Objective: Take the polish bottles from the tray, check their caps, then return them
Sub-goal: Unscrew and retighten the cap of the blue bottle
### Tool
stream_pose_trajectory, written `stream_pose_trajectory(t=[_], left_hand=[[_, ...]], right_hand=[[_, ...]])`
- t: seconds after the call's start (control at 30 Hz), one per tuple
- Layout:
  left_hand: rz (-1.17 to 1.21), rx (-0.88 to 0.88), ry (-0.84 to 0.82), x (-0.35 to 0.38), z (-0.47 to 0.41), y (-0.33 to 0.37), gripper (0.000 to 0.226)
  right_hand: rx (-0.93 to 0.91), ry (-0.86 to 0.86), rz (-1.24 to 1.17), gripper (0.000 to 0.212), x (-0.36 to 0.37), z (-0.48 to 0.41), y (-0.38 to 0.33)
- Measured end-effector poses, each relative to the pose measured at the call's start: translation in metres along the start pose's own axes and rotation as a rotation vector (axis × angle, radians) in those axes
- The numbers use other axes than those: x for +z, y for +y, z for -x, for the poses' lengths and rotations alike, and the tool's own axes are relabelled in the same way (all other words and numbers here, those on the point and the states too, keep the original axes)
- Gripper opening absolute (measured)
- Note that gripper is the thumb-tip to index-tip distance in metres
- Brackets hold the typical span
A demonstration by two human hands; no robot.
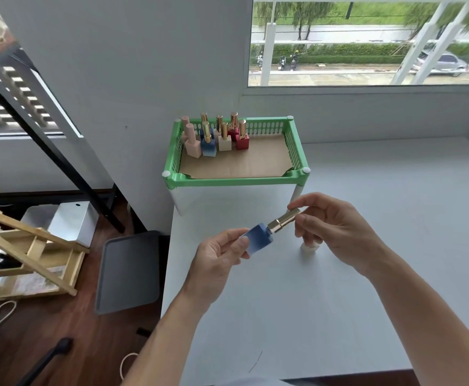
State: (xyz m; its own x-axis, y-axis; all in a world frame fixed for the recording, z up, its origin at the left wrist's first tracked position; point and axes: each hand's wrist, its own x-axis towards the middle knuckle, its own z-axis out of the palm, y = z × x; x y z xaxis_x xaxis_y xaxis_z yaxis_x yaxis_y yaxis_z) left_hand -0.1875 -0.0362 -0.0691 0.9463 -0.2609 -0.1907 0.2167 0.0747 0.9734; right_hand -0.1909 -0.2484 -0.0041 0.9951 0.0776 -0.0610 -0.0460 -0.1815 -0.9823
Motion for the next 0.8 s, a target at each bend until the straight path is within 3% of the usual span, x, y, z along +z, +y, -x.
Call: stream_pose_trajectory(t=[0.13, 0.33, 0.5, 0.57, 0.67, 0.8], left_hand=[[-0.007, 0.005, -0.003, -0.0013, -0.0019, 0.0012, 0.023], [-0.008, 0.006, -0.013, 0.0022, -0.0025, 0.0015, 0.026], [-0.002, 0.007, -0.007, 0.0028, -0.0014, 0.0010, 0.026], [0.003, 0.004, 0.001, 0.0022, -0.0014, 0.0009, 0.026], [0.004, 0.007, -0.007, 0.0026, -0.0011, 0.0018, 0.024], [0.015, 0.000, 0.008, 0.0031, 0.0002, 0.0026, 0.024]], right_hand=[[0.034, 0.040, 0.036, 0.008, 0.0023, -0.0029, 0.0011], [0.103, 0.207, 0.238, 0.050, 0.0074, -0.0044, 0.0005], [0.014, 0.033, 0.063, 0.009, 0.0019, -0.0006, -0.0029], [-0.003, 0.062, 0.151, 0.011, 0.0041, -0.0013, -0.0005], [0.035, 0.165, 0.221, 0.033, 0.0068, -0.0025, 0.0008], [0.015, 0.016, 0.051, 0.010, -0.0005, 0.0005, 0.0007]])
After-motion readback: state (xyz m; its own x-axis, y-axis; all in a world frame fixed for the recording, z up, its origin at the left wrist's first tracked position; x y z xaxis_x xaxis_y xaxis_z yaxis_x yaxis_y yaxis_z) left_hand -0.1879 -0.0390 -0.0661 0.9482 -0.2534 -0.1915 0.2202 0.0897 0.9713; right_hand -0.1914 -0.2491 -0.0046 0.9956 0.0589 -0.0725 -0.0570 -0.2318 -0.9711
